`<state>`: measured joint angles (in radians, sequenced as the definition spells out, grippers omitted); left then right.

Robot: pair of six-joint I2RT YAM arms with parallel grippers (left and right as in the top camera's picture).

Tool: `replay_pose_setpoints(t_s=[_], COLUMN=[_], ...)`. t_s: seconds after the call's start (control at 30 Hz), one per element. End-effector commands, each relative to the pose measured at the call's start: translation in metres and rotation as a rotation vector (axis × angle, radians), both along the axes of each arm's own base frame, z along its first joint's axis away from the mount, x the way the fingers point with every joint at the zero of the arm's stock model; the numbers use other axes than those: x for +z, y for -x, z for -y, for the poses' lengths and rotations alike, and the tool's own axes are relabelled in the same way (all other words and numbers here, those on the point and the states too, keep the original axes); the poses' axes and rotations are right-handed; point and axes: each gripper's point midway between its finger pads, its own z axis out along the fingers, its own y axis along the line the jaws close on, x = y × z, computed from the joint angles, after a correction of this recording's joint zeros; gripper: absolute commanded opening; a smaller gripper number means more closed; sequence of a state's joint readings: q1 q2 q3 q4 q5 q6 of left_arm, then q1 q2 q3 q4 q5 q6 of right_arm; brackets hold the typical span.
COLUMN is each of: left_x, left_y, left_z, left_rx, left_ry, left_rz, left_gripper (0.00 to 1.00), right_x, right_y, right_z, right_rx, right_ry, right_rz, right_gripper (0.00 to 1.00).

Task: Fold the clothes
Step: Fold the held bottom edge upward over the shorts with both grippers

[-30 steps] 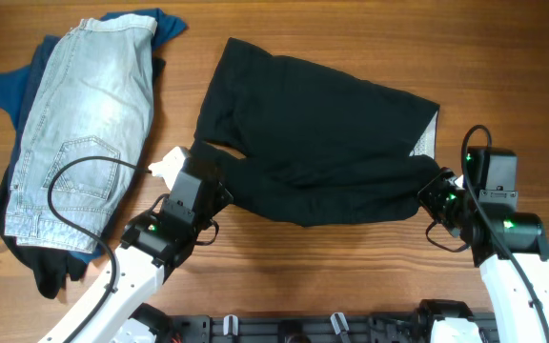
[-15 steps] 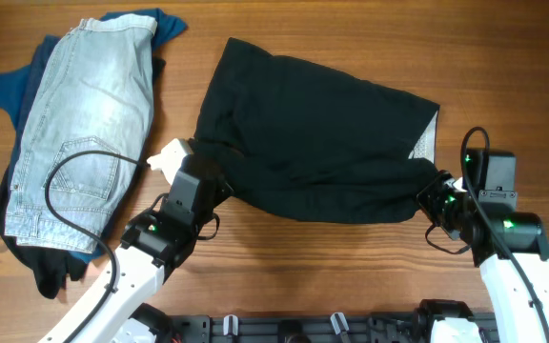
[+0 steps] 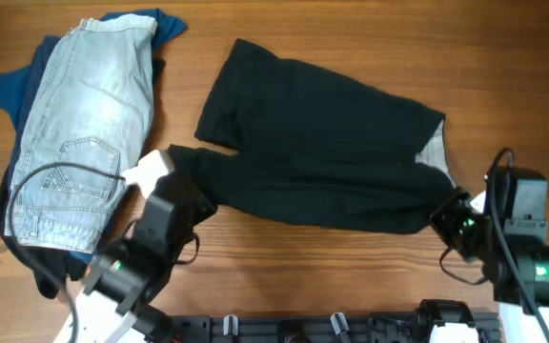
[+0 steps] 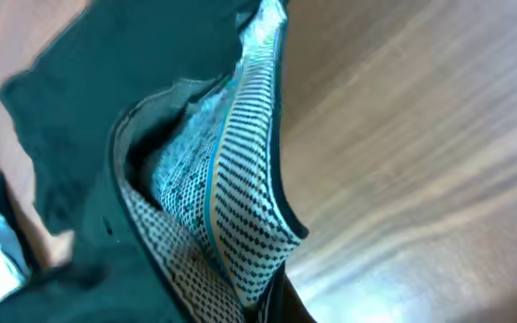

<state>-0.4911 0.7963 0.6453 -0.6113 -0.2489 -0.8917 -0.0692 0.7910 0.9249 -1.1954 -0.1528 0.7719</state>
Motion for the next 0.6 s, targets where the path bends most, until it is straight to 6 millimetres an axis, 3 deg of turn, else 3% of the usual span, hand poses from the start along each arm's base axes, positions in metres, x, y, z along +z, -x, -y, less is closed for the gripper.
replay_pose_setpoints(t_s=[0.0, 0.13, 0.23, 0.4, 0.57], left_x=[0.022, 0.024, 0.03, 0.029, 0.002], left_y=[0.013, 0.021, 0.013, -0.028, -0.085], left_z=[-0.013, -0.007, -0.002, 0.01, 0.046], left_rx=[0.013, -0.018, -0.017, 0.014, 0.001], left_ry=[-0.013, -0.001, -0.009, -0.067, -0.064], left_rz=[0.06, 0.063, 0.099, 0.16, 0.199], left_gripper=[0.04, 0.04, 0.04, 0.04, 0.04], right_x=[0.002, 0.0, 0.004, 0.017, 0.01], right_y=[0.011, 0.015, 0.008, -0.022, -0.05], right_z=[0.006, 0.005, 0.008, 0.027, 0.038], right_rx=[-0.015, -0.011, -0.025, -0.085, -0.124], right_ry=[0.031, 0.024, 0.04, 0.126, 0.16], right_rz=[-0.023, -0.041, -0.009, 0.103, 0.096], right_gripper=[0.04, 0.04, 0.04, 0.04, 0.04])
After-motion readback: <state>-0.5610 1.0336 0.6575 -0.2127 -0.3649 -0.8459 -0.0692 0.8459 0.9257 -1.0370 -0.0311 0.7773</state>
